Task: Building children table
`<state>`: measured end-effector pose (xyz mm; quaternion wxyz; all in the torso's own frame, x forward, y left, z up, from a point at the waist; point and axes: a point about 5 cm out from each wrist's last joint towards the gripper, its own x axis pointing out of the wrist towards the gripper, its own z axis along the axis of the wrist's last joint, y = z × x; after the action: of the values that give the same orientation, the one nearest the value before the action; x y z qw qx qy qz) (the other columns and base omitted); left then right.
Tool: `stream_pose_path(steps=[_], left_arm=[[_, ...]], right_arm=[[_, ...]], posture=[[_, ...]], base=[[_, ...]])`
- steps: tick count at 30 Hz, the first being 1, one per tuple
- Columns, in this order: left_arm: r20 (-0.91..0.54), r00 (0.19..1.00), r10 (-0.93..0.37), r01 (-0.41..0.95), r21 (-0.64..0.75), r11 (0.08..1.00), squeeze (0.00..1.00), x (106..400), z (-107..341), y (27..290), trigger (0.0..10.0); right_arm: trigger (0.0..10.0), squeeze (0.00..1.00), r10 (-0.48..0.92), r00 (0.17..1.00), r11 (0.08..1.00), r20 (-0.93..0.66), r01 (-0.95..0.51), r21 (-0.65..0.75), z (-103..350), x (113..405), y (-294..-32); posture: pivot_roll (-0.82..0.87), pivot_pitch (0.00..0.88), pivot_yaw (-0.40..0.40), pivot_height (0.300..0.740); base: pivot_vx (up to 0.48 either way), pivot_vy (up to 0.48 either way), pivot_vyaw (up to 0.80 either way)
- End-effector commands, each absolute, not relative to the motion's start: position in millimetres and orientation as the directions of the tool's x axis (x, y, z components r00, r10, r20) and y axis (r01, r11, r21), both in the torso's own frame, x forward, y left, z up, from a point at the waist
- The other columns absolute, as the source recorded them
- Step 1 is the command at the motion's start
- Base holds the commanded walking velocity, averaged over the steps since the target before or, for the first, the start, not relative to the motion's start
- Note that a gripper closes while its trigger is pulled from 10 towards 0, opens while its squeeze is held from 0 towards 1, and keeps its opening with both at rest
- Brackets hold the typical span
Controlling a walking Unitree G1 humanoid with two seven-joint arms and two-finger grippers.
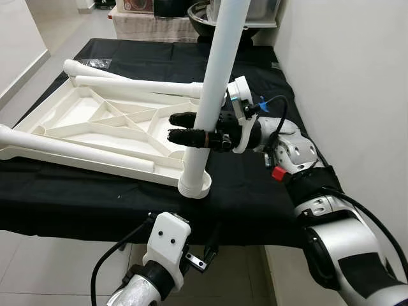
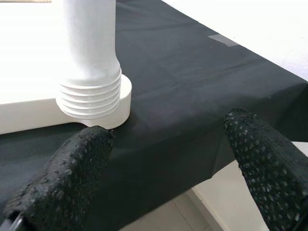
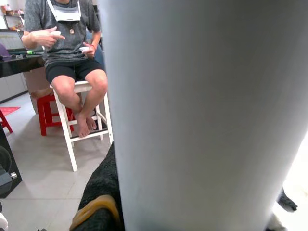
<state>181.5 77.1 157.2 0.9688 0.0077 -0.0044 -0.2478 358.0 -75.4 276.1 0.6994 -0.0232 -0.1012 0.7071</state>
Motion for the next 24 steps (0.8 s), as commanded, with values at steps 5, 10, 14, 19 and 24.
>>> stream_pose_path(steps=[5, 10, 14, 19, 24], left_arm=[[0.068, 0.892, -0.447, 0.442, 0.081, 0.893, 0.00, 178.1, 167.0, 80.7, 10.0], [0.097, 0.938, -0.334, 0.322, 0.126, 0.938, 0.00, 175.1, 170.6, 92.0, 10.0], [0.081, 0.944, -0.321, 0.309, 0.129, 0.942, 0.00, 173.2, 167.4, 93.5, 10.0], [0.076, 0.942, -0.327, 0.316, 0.128, 0.940, 0.00, 174.8, 166.0, 91.9, 10.0], [0.080, 0.943, -0.324, 0.313, 0.131, 0.941, 0.00, 174.1, 166.3, 90.9, 10.0]], right_arm=[[10.0, 0.00, 0.997, -0.028, -0.014, 0.068, -0.981, -0.191, 271.7, 357.9, -74.7], [10.0, 0.00, 1.000, 0.020, 0.023, 0.021, -0.982, -0.188, 267.1, 363.9, -78.2], [10.0, 0.00, 0.999, 0.041, 0.039, -0.006, -0.981, -0.190, 263.6, 366.1, -80.4], [10.0, 0.00, 0.998, 0.064, 0.059, -0.022, -0.980, -0.191, 263.7, 369.0, -83.8], [10.0, 0.00, 0.996, 0.083, 0.072, -0.044, -0.975, -0.208, 265.0, 372.1, -87.7]], posture=[[0.08, 0.113, -0.075, 0.740], [0.08, 0.111, -0.077, 0.740], [0.09, 0.114, -0.080, 0.740], [0.08, 0.120, -0.081, 0.740], [0.08, 0.129, -0.082, 0.740]], base=[[0.000, 0.000, 0.00], [0.000, 0.000, 0.00], [0.000, 0.000, 0.00], [0.000, 0.000, 0.00], [0.000, 0.000, 0.00]])
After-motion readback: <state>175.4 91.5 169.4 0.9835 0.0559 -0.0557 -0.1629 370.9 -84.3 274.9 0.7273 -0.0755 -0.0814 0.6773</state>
